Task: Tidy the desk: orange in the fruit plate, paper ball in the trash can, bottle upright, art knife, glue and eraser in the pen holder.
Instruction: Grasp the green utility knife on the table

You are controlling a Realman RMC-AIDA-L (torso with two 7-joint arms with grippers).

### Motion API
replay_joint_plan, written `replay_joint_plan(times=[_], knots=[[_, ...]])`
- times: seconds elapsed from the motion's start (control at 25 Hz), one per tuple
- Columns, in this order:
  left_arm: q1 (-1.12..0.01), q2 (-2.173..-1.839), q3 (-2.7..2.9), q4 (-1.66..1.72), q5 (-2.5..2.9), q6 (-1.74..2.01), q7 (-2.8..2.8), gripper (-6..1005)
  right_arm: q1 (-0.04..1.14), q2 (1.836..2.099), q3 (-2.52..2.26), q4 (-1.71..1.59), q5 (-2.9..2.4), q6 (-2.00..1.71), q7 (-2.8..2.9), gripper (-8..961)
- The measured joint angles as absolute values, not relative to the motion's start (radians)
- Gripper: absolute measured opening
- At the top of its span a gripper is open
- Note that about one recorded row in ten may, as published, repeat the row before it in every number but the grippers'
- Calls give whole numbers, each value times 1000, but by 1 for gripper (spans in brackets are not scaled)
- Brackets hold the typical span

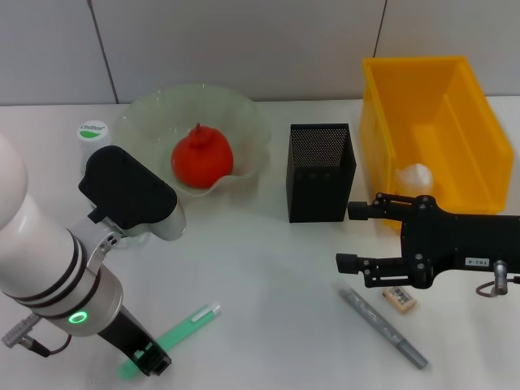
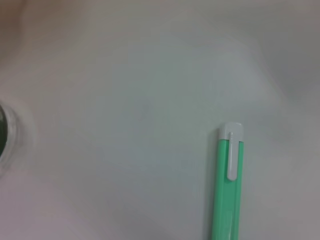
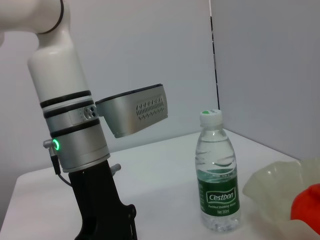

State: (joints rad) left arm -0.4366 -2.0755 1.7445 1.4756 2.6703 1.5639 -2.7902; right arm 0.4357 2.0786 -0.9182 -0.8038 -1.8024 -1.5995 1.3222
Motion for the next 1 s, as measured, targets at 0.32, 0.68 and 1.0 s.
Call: replay_joint_plan(times=[0.32, 0.68, 1.0], knots=[[-443, -2075, 1758, 1465, 2672, 1565, -2799, 364, 436, 2079, -913, -802, -1802, -1605, 1322, 824], [-451, -2077, 1769, 1462, 2674, 1564, -2809, 322, 432, 2079, -911, -802, -1802, -1605, 1322, 824], [-446, -2075, 1765, 1499, 2675, 1574, -2816, 189, 430, 2079, -911, -802, -1802, -1606, 1322, 824]])
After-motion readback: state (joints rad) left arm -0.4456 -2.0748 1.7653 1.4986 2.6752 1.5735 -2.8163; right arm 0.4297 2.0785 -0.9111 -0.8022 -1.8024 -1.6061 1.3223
